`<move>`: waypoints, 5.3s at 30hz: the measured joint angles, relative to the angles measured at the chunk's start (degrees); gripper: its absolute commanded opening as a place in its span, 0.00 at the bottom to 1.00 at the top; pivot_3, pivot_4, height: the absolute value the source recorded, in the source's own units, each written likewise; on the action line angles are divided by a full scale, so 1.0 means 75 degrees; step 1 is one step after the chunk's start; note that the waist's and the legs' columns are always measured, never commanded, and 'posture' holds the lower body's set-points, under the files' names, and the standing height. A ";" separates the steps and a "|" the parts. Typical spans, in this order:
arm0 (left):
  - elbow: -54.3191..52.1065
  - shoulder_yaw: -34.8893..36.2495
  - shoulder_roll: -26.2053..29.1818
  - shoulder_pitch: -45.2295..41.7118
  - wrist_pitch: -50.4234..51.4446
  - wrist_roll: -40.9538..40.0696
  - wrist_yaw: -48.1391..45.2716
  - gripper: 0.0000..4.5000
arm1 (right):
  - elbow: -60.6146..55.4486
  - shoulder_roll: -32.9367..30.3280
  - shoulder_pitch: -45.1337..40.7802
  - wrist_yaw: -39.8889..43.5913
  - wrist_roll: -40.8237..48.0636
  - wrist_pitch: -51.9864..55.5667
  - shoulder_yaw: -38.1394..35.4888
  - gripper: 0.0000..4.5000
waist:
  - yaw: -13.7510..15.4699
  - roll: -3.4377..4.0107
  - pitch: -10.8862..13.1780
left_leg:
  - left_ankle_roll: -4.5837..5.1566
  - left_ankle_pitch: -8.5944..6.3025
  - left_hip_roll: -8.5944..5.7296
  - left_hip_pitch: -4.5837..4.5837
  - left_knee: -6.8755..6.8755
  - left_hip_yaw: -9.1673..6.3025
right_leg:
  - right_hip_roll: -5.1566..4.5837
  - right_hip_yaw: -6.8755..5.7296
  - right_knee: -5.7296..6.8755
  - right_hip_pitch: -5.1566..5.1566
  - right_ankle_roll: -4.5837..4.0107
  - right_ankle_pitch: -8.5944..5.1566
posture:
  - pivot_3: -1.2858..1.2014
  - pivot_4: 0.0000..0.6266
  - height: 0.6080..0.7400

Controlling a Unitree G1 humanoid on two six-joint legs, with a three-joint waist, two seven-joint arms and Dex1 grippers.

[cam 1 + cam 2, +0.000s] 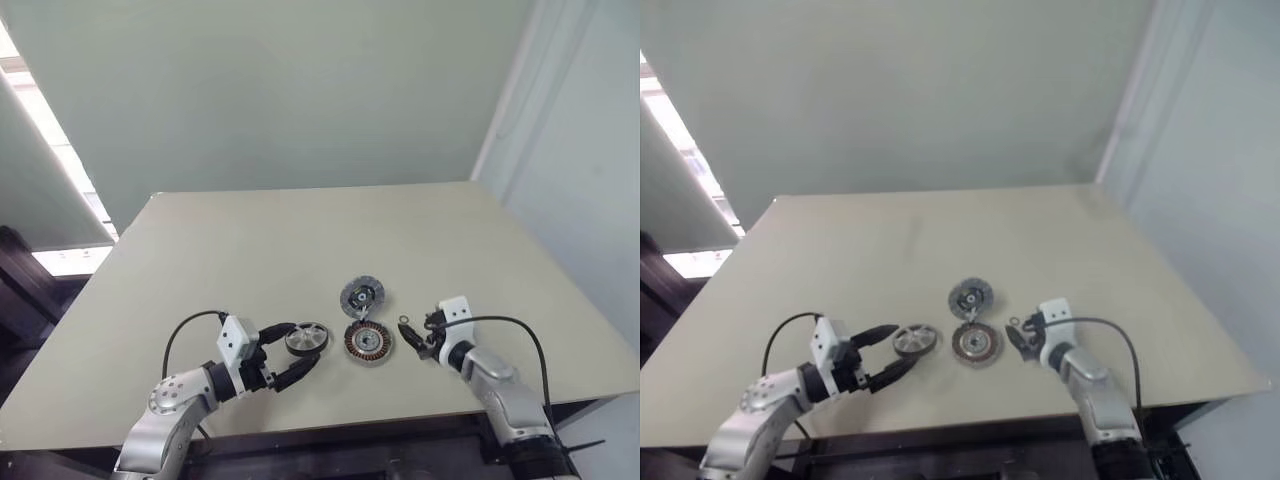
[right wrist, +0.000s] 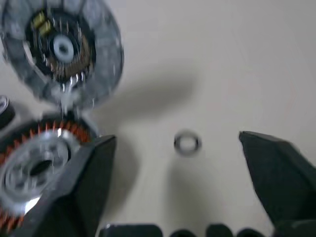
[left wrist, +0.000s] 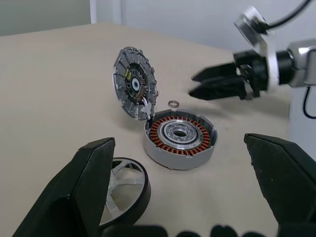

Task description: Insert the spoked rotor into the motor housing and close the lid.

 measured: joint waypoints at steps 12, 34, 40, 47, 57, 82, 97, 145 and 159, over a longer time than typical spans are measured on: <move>-0.0004 0.0004 -0.0002 -0.0024 0.0012 -0.0012 0.0015 1.00 | 0.2059 0.0196 -0.1162 0.0000 -0.0446 -0.0162 0.0289 0.93 | -0.0004 0.0002 -0.0001 | 0.0001 0.0000 -0.0002 -0.0008 -0.0003 -0.0001 | -0.0001 0.0001 0.0000 -0.0008 0.0003 0.0003 | 0.52 0.00 1.00; -0.0344 0.0014 0.0102 0.0153 0.0313 -0.0115 0.0056 1.00 | 0.2856 0.0235 -0.1448 -0.0092 -0.0614 -0.0416 0.0258 0.20 | -0.0011 0.0004 -0.0001 | 0.0001 0.0000 -0.0001 -0.0006 -0.0003 -0.0002 | 0.0001 0.0001 0.0003 -0.0008 0.0003 0.0003 | 0.52 0.00 1.00; -0.0344 0.0011 0.0101 0.0092 0.0321 -0.0113 0.0056 1.00 | 0.2847 0.0234 -0.1444 -0.0087 -0.0615 -0.0411 0.0262 0.17 | -0.0010 0.0005 -0.0001 | 0.0001 0.0000 -0.0001 -0.0006 -0.0003 -0.0002 | 0.0000 0.0001 0.0003 -0.0007 0.0003 0.0003 | 0.52 0.00 1.00; -0.0340 -0.0003 0.0099 0.0011 0.0335 -0.0109 0.0043 1.00 | 0.2296 0.0216 -0.1384 -0.0289 -0.0586 -0.0414 0.0123 0.17 | -0.0009 0.0007 -0.0001 | 0.0001 0.0000 -0.0001 -0.0008 -0.0003 -0.0002 | 0.0000 0.0002 0.0003 -0.0010 0.0012 0.0009 | 0.52 0.00 1.00; -0.0112 -0.0149 0.0073 -0.0113 0.0279 -0.0073 -0.0079 1.00 | -0.0082 -0.0015 -0.0801 0.0075 -0.0497 0.0629 0.0335 0.17 | -0.0004 0.0008 -0.0001 | 0.0001 0.0000 -0.0001 -0.0015 -0.0006 -0.0004 | 0.0000 0.0000 0.0002 -0.0017 0.0020 0.0013 | 0.52 0.00 1.00; 0.0245 -0.0354 0.0086 -0.0272 0.0098 0.0100 -0.0541 1.00 | -0.1476 0.0389 0.0125 0.0233 -0.0298 0.1715 0.1497 0.17 | -0.0002 0.0007 -0.0001 | 0.0000 0.0000 -0.0001 -0.0025 -0.0002 -0.0007 | -0.0001 -0.0006 0.0001 -0.0026 0.0003 0.0003 | 0.52 0.00 1.00; 0.0243 -0.0354 0.0085 -0.0272 0.0108 0.0109 -0.0532 1.00 | -0.1300 0.0432 0.0245 0.0228 -0.0301 0.1629 0.1743 0.17 | -0.0002 0.0007 -0.0001 | 0.0000 0.0000 -0.0001 -0.0025 -0.0002 -0.0008 | -0.0001 -0.0006 0.0002 -0.0027 0.0003 0.0002 | 0.52 0.00 1.00; -0.0082 -0.0450 0.0066 -0.0224 0.0316 0.0108 -0.0287 1.00 | -0.0842 0.0414 0.0150 0.0180 -0.0442 0.1087 0.1758 1.00 | 0.0002 0.0006 -0.0002 | 0.0000 0.0000 -0.0002 -0.0023 0.0004 -0.0008 | -0.0002 -0.0006 0.0002 -0.0020 0.0002 0.0002 | 0.52 0.00 1.00; -0.0084 -0.0492 0.0067 -0.0233 0.0360 0.0105 -0.0278 1.00 | -0.1808 -0.0058 0.0317 0.0321 -0.0451 0.1795 0.1812 0.23 | 0.0001 0.0006 -0.0002 | 0.0000 0.0001 -0.0003 -0.0026 0.0004 -0.0009 | -0.0002 -0.0007 0.0002 -0.0024 0.0003 0.0002 | 0.52 0.00 1.00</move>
